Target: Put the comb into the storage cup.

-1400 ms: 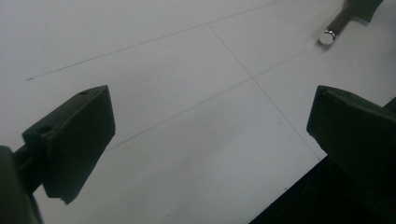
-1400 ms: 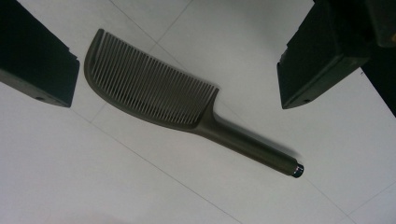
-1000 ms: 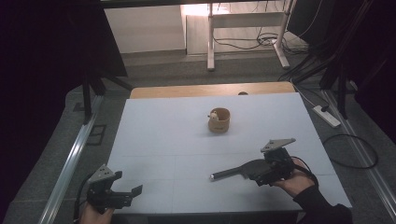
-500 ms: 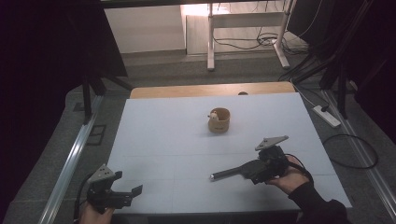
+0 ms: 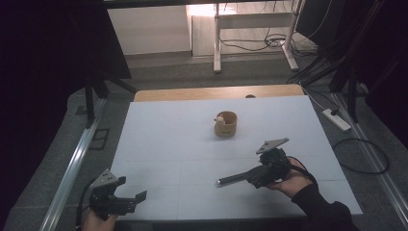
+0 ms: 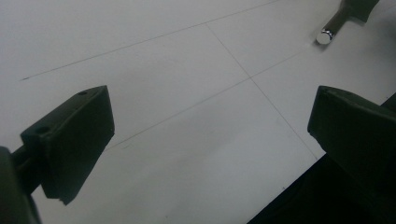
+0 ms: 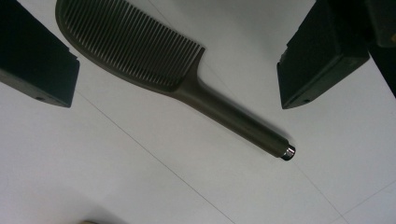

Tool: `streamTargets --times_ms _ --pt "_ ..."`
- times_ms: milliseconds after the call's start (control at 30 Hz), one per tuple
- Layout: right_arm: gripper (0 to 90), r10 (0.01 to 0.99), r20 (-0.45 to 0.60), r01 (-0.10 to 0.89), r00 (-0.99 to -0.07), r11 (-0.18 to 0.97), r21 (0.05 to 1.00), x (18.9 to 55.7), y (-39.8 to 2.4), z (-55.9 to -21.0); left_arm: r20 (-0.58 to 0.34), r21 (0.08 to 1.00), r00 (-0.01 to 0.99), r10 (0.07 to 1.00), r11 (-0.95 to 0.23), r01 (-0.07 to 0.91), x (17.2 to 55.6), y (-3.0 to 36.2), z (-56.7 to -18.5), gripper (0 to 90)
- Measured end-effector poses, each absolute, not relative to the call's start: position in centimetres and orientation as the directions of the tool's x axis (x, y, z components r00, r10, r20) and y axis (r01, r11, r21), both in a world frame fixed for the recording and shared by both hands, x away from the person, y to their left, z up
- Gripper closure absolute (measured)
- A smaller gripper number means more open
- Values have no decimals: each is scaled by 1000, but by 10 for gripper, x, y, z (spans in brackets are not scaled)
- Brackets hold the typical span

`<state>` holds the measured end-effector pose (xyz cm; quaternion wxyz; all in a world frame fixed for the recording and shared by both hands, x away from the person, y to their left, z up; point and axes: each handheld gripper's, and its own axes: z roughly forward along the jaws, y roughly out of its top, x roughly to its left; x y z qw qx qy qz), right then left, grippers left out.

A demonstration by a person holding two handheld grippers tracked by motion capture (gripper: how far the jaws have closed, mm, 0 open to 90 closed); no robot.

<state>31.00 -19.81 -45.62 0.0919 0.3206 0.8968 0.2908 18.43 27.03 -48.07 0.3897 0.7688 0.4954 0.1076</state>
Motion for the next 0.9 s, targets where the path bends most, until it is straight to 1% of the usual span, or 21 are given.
streamTargets --times_ms 367,467,567,633,700,767,800,867,900 --pt "2 618 22 519 -786 641 565 315 -186 -458 -221 706 487 845 -206 678 184 270 -481 14" --pt "40 611 42 523 -791 638 566 316 -184 -458 -221 706 486 845 -205 678 184 270 -481 14" --pt "135 606 53 522 -794 634 571 317 -184 -458 -221 706 488 845 -206 678 184 270 -481 14" --pt "224 598 51 513 -800 639 573 318 -184 -458 -221 706 488 845 -206 678 184 270 -481 14" --pt "355 582 58 503 -811 645 575 319 -184 -457 -221 705 488 845 -207 678 185 270 -481 14" --pt "417 565 68 495 -823 653 573 319 -182 -457 -221 705 488 845 -207 678 185 270 -481 14" --pt "468 555 63 486 -830 663 569 320 -182 -457 -220 705 488 845 -207 678 185 270 -481 15" --pt "528 540 65 477 -839 673 565 320 -180 -458 -220 704 488 845 -209 679 185 270 -481 15" --pt "576 534 67 474 -843 679 560 321 -179 -459 -220 704 488 845 -209 679 185 270 -481 15"
